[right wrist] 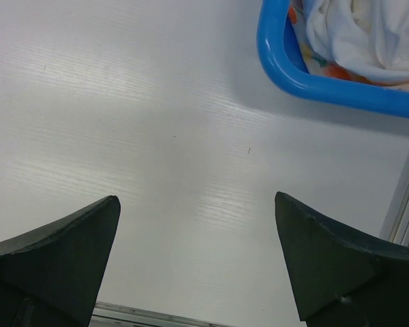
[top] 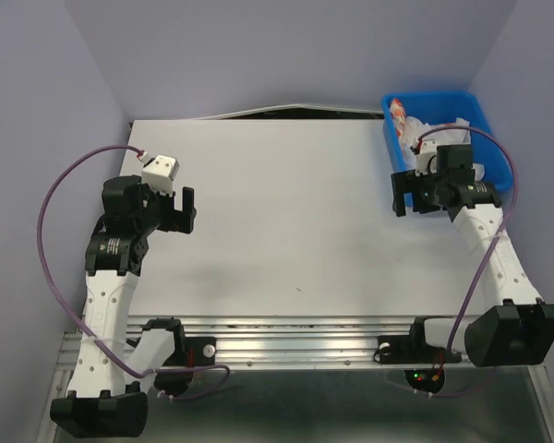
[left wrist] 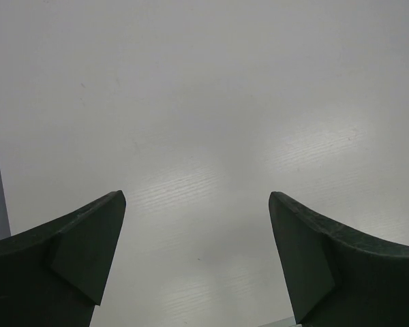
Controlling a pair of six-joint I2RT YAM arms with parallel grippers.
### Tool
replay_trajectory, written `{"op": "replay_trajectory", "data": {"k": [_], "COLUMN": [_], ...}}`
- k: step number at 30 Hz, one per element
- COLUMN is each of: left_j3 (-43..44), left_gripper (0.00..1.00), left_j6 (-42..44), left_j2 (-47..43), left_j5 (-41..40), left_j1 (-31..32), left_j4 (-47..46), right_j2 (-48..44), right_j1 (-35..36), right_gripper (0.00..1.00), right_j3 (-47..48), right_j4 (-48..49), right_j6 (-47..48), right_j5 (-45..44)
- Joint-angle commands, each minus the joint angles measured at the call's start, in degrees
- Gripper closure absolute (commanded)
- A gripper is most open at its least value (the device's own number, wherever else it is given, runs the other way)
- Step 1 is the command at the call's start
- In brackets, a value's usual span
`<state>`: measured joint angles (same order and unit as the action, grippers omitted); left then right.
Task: Fold and stack the skirts
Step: Grab the skirt from the pile
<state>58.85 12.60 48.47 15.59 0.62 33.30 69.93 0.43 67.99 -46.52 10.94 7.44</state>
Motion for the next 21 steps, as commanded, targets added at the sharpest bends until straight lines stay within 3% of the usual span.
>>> {"op": "replay_trajectory", "data": {"k": [1, 7, 16, 21], "left_j3": [-0.2, 0.7, 0.3, -0.1], "left_gripper": [0.01, 0.01, 0.01, 0.01], "left_j6": [1.4, 1.1, 0.1, 0.1], "left_j2": [0.1, 3.0, 6.1, 6.6], "left_j5": [-0.9, 0.8, 2.3, 2.3], "left_j1": [-0.1, -0.1, -0.1, -0.2], "left_j4": [-2.7, -3.5, -5.6, -6.1], "right_j2": [3.4, 16.5, 43.8, 53.7], "right_j1": [-0.4, -11.2, -15.6, -16.2], "right_gripper": [0.0, 0.0, 0.0, 0.0], "right_j3": [6.9, 21.8, 48.9, 55.6], "right_j4": [2.6, 2.1, -3.4, -7.8], "right_j6": [-1.0, -2.4, -0.7, 2.3], "right_j5": [-5.8, 0.1, -3.0, -5.7]}}
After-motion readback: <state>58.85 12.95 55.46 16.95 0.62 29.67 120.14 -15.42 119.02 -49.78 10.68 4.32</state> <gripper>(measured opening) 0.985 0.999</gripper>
